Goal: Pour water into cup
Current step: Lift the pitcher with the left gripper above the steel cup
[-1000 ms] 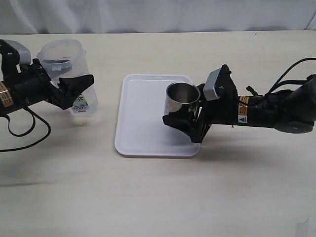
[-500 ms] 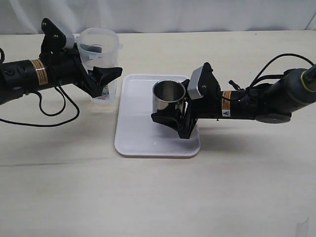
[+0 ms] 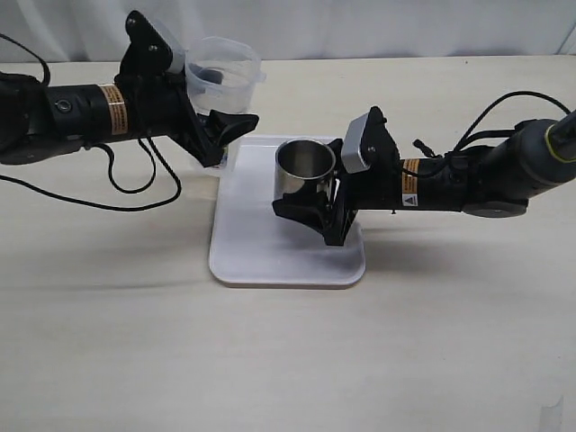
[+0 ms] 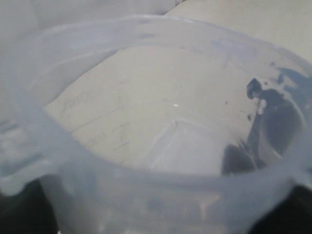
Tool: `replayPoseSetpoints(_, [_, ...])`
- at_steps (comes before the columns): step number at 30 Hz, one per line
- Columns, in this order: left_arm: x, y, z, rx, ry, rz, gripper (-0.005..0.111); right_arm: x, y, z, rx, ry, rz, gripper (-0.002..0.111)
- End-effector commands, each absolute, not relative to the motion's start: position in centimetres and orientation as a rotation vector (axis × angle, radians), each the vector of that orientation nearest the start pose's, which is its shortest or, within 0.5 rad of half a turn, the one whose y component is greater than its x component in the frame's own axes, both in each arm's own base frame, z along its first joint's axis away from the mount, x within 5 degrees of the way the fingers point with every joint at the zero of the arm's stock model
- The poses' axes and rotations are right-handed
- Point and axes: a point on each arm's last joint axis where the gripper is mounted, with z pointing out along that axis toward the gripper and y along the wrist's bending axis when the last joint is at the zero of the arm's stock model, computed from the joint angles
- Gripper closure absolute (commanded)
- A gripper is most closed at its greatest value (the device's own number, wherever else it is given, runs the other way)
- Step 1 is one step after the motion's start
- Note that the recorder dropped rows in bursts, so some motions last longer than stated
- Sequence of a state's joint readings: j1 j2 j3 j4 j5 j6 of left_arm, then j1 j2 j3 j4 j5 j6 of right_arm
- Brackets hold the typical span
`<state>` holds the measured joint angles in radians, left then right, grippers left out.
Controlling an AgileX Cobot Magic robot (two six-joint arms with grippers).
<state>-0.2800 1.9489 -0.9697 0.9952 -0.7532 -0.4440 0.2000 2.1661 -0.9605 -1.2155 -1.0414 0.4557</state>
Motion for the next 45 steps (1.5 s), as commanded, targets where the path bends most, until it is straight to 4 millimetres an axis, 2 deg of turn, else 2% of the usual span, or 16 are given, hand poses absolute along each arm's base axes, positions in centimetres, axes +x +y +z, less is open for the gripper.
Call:
replayPoseSetpoints(1, [35.3, -16.7, 17.0, 1.034, 1.613, -0.522, 0.107, 33.8, 15.4, 9.3, -1.167, 1.590, 0.865, 0.104])
replayPoseSetpoints(5, [35.2, -16.9, 16.9, 1.078, 1.599, -0.488, 0.107, 33.9, 16.3, 9.5, -1.220, 1.566, 0.878, 0.104])
replayPoseSetpoints(15, [35.2, -16.9, 16.9, 1.199, 1.496, -0.380, 0.107, 34.0, 16.4, 9.7, -1.210, 1.571, 0.884, 0.104])
replayPoseSetpoints(32, [35.2, -16.8, 16.9, 1.245, 1.440, -0.315, 0.107, 33.9, 16.5, 9.9, -1.214, 1.545, 0.909, 0.104])
replayPoseSetpoints(45, [35.3, -16.8, 16.9, 1.281, 1.404, -0.277, 0.107, 33.3, 16.7, 10.1, -1.319, 1.457, 0.938, 0.104])
